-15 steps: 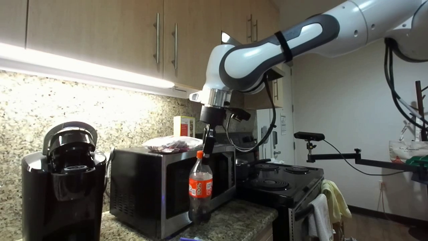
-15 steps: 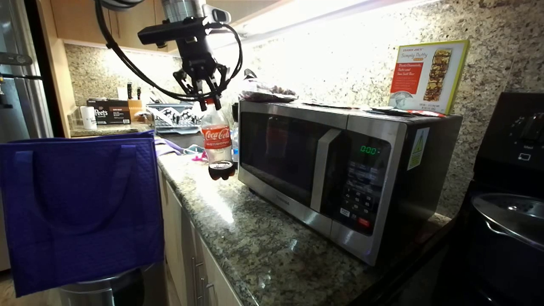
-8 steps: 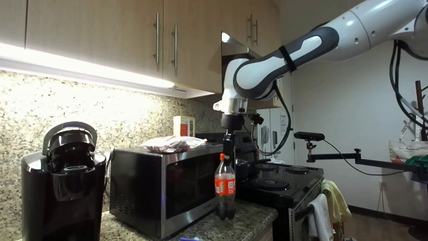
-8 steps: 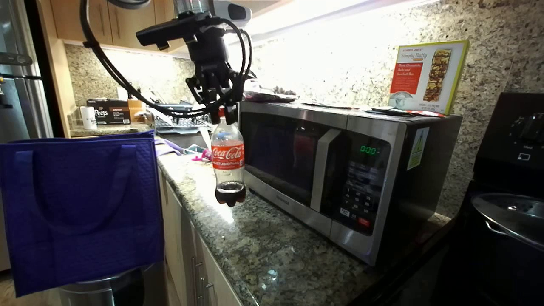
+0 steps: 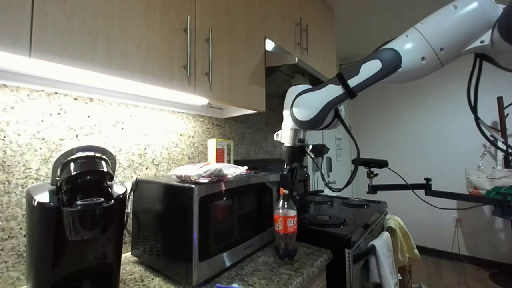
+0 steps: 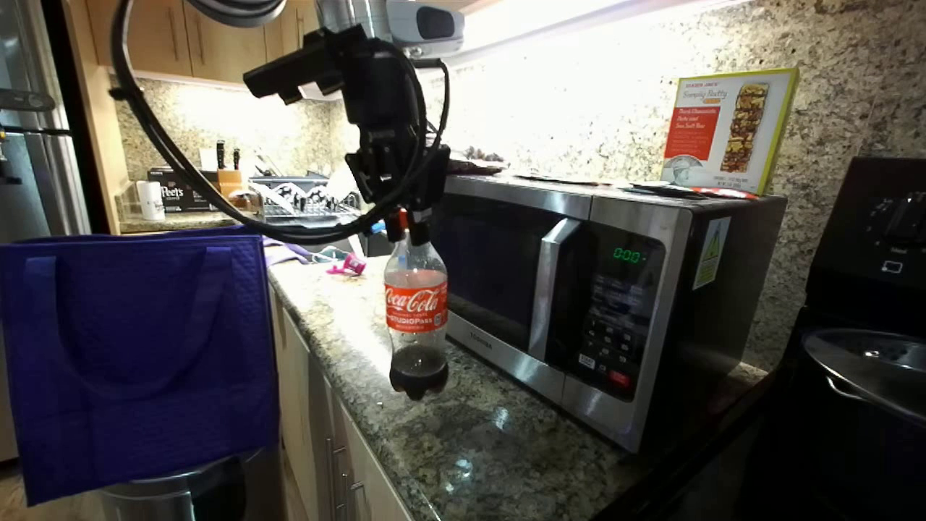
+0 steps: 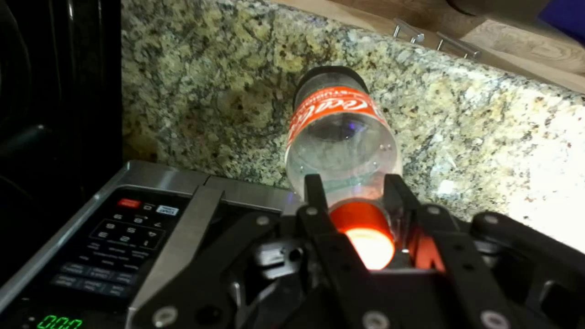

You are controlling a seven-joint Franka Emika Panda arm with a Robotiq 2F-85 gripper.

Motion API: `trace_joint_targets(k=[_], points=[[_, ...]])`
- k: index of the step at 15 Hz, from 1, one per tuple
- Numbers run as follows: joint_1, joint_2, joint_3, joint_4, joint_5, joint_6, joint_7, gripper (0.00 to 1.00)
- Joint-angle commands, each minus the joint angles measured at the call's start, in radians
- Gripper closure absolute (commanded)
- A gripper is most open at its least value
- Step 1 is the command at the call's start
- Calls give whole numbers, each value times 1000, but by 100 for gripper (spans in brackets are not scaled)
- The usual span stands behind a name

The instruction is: Move the Coca Cola bottle from left to right

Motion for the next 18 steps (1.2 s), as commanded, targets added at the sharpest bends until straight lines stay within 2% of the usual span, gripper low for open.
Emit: trace_joint_targets(k=[1, 8, 15, 18], points=[[-42, -16, -23, -32, -27, 13, 66, 85], [-111, -11, -98, -53, 5, 49, 60, 85], [-136, 23, -130, -71, 29, 214, 26, 85], [-139, 62, -137, -59, 55, 234, 23, 85]])
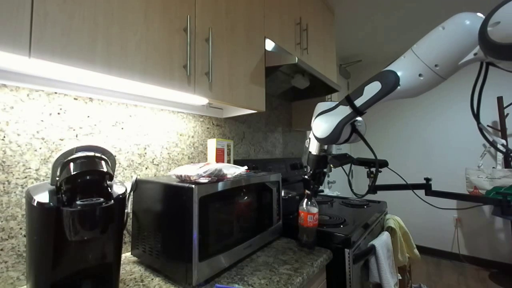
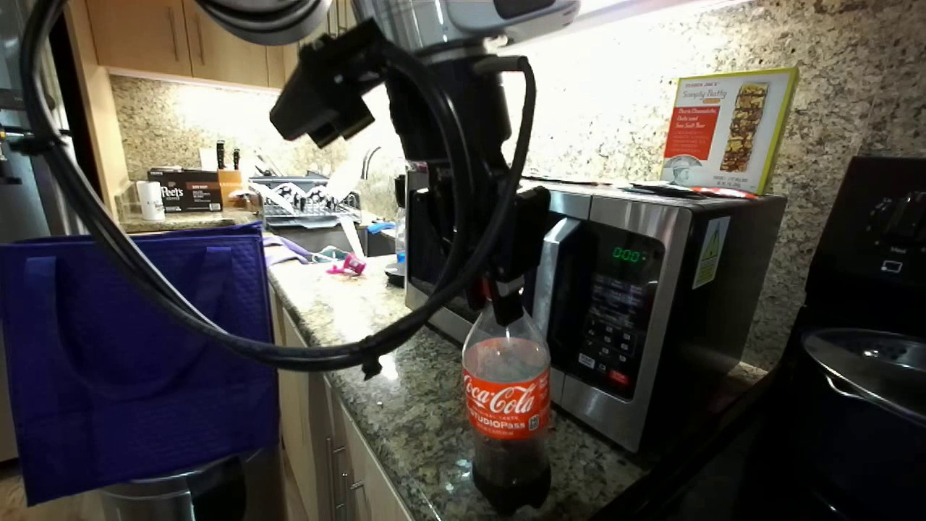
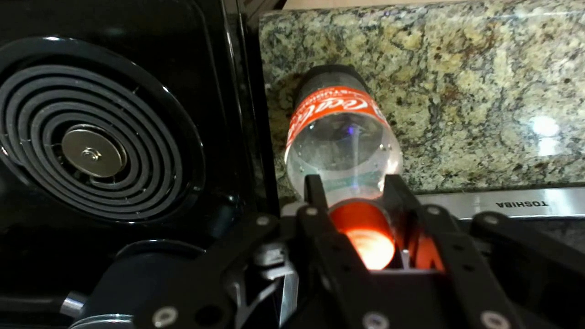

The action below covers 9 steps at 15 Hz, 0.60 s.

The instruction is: Move the Coca Cola bottle from left to right

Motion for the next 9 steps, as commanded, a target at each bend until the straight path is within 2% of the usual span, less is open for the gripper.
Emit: trace_joint_targets(k=[1, 8, 9], points=[[-20, 46, 5, 13, 51, 46, -26, 85], [-25, 70, 12, 32, 65, 61, -21, 85], [-25, 70, 12, 34, 61, 58, -11, 39]])
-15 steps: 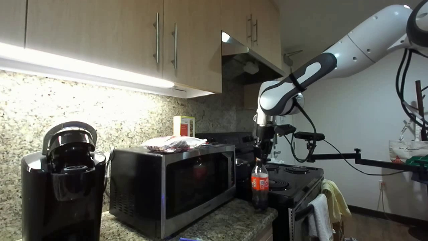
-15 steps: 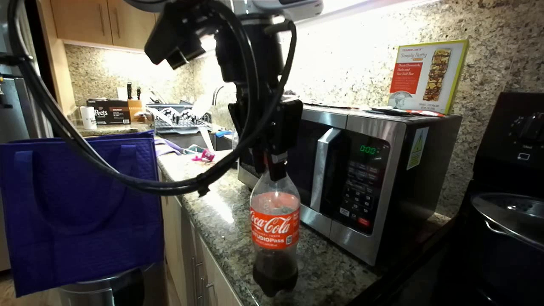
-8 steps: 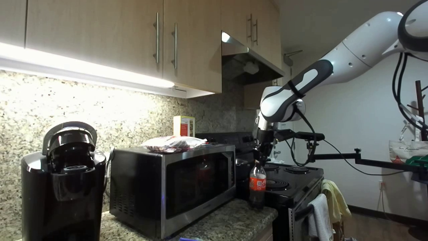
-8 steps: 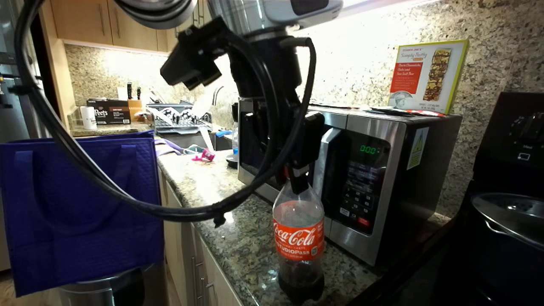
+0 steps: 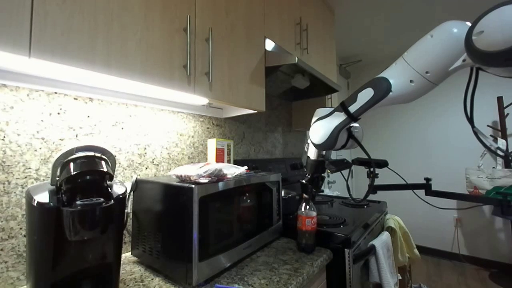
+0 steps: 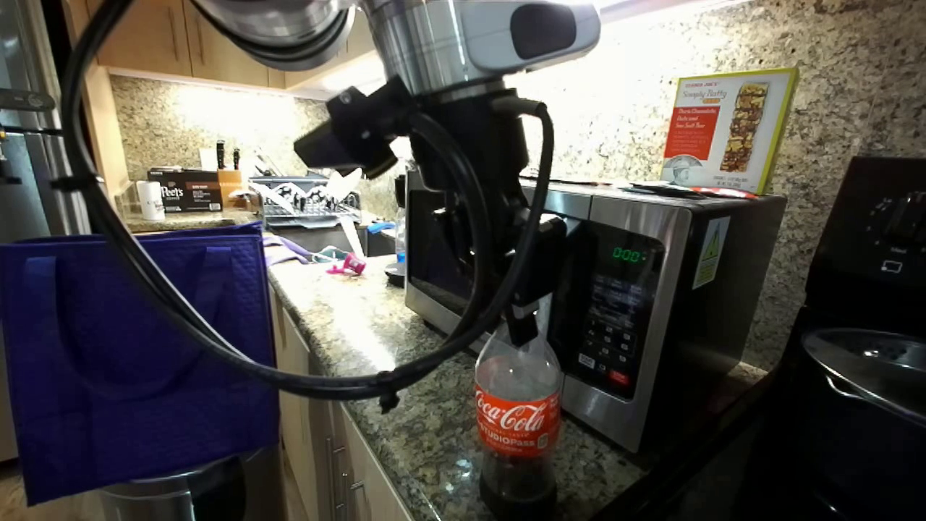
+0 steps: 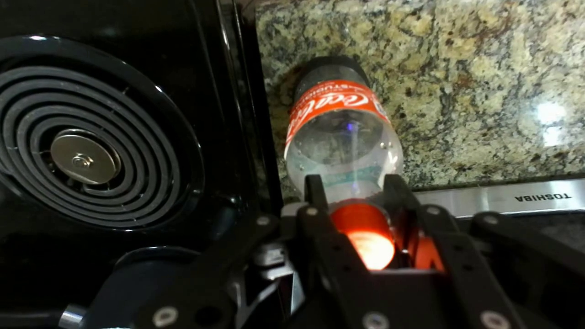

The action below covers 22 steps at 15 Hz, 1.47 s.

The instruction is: Move the Coca Cola bottle from left to right

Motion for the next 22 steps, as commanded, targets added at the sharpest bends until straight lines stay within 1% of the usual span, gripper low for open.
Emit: trace_joint_targets(k=[1, 7, 9, 11, 13, 15, 17, 18, 19, 20, 21, 22], points=[[-17, 15, 14, 20, 19, 12, -11, 38], [-9, -16, 21, 11, -12, 44, 21, 2], [-4, -37, 27, 0, -42, 55, 51, 0], [3, -65, 38, -11, -80, 55, 91, 0], [14, -100, 56, -28, -143, 49, 154, 0], [28, -134, 84, -45, -234, 50, 226, 0], [44, -153, 119, -52, -293, 36, 260, 0], [56, -154, 139, -50, -309, 15, 257, 0], [69, -155, 156, -53, -308, 14, 248, 0], [87, -150, 171, -51, -283, 10, 220, 0], [109, -139, 184, -47, -225, 9, 187, 0], [126, -124, 198, -43, -201, 27, 195, 0]])
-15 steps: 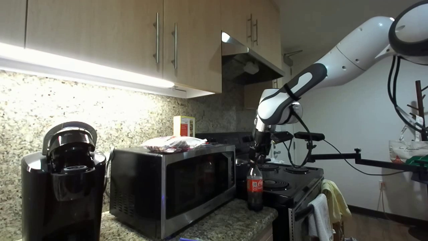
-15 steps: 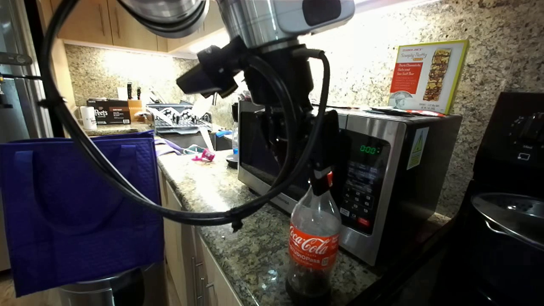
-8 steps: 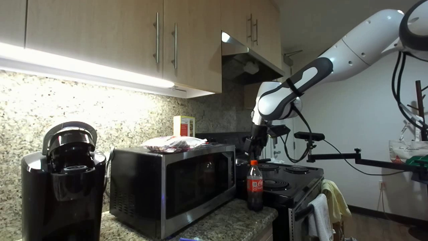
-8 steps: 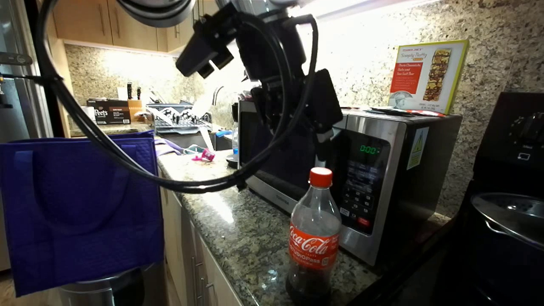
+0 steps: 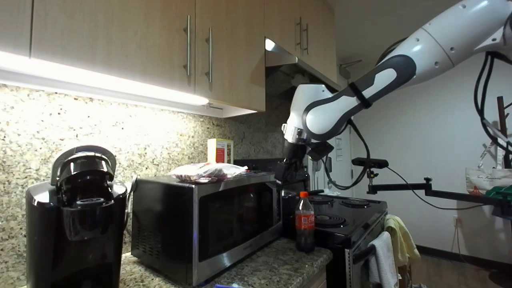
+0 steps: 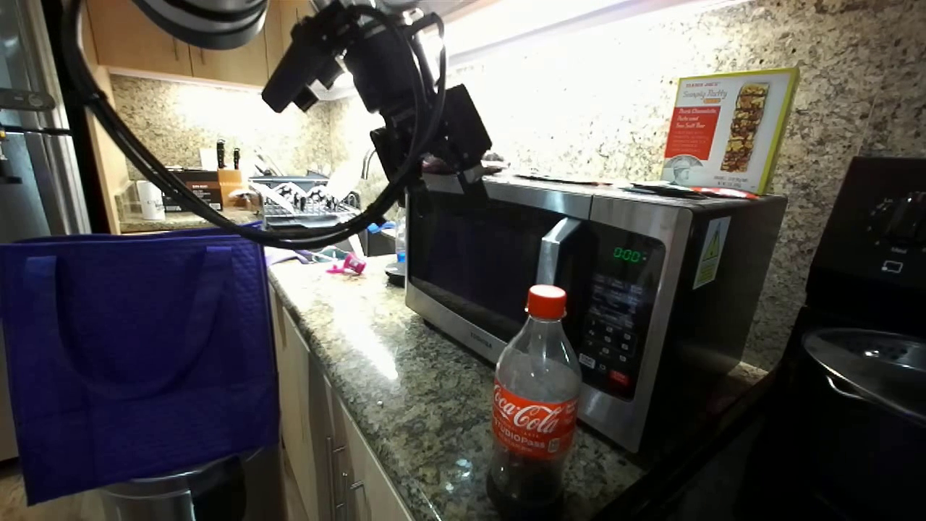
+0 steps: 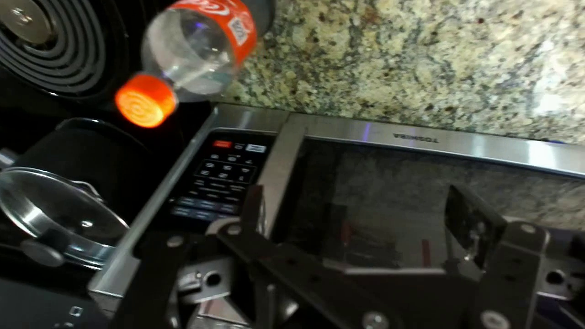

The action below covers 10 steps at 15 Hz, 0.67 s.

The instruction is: Move the Coca Cola bottle from left to right

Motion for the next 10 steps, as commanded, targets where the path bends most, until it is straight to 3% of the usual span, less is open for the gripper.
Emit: trace_joint_targets(k=[1, 6, 10], points=[[52, 17, 45, -1, 72, -9, -2, 0], [124, 94, 97, 53, 239, -107, -39, 0], [154, 182, 132, 126, 189, -261, 43, 0]])
